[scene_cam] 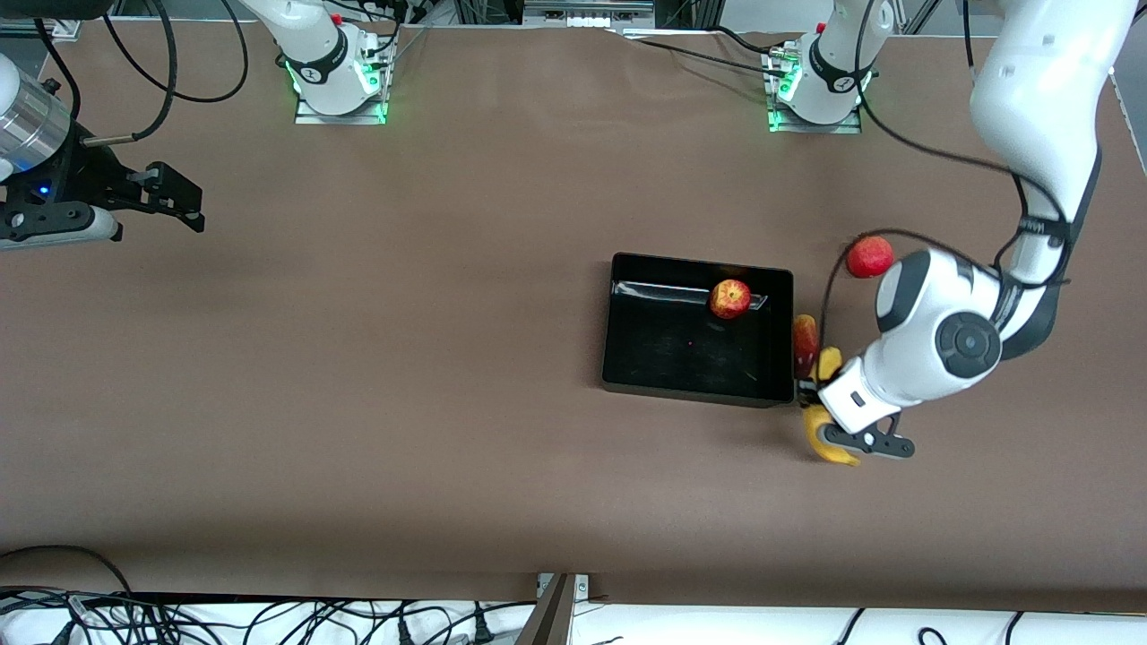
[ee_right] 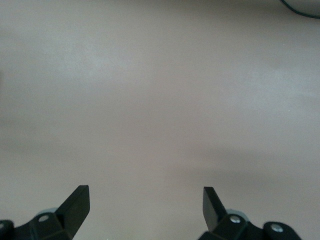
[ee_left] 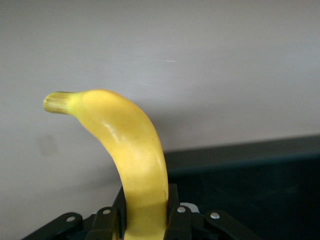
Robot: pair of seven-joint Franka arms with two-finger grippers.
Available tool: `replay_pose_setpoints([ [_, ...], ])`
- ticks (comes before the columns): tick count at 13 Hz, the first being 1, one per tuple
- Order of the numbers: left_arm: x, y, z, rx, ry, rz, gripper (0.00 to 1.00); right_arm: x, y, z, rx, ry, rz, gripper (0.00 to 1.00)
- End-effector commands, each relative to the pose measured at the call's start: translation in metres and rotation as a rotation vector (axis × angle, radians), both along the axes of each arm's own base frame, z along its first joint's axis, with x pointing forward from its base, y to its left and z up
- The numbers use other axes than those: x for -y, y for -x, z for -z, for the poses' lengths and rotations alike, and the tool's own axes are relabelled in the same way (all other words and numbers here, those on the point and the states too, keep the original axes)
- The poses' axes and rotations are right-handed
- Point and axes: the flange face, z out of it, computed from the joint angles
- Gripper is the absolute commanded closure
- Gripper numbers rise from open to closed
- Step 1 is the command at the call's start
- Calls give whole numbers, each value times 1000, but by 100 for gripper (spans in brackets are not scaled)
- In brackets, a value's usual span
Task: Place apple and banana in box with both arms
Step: 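Grasp the banana by its middle with the left gripper and lift, then lower the banana into the black box and open the left gripper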
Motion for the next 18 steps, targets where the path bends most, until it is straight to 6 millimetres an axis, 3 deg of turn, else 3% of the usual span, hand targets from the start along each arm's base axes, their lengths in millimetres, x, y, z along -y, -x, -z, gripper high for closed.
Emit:
replay_pose_setpoints([
  [1, 83, 38, -37, -58, 32, -60, 100, 0, 0, -6, 11, 1, 4, 0],
  [2, 119, 55, -38, -78, 35, -90, 100, 0, 0, -5, 9, 1, 4, 0],
  [4, 171, 89, -16, -87, 0, -61, 100, 0, 0, -5, 9, 1, 4, 0],
  [5, 196, 107, 5, -70, -6, -20, 100, 0, 0, -5, 9, 1, 4, 0],
  [6, 209, 123, 29, -43, -9, -27, 100, 0, 0, -5, 9, 1, 4, 0],
  [9, 208, 138, 87, -3, 7, -36, 95, -1, 0, -5, 9, -1, 4, 0],
  [10, 213, 141, 91, -13, 11, -93, 51, -2, 1, -6, 11, -1, 1, 0],
  [11, 212, 139, 90, -15, 9, -154, 22, -10, 1, -6, 11, 2, -13, 0],
  [12, 207, 134, 84, -7, 9, -176, 0, -11, 2, -6, 11, 2, -15, 0],
  [14, 184, 117, 46, 43, -13, -212, 0, -11, 2, -7, 12, 2, -15, 0],
  [16, 139, 94, -5, 38, -104, -255, 0, -11, 3, -7, 8, 3, -15, 0],
  [18, 111, 73, -57, -16, -186, -222, 0, -10, 2, -7, 9, 1, -13, 0],
])
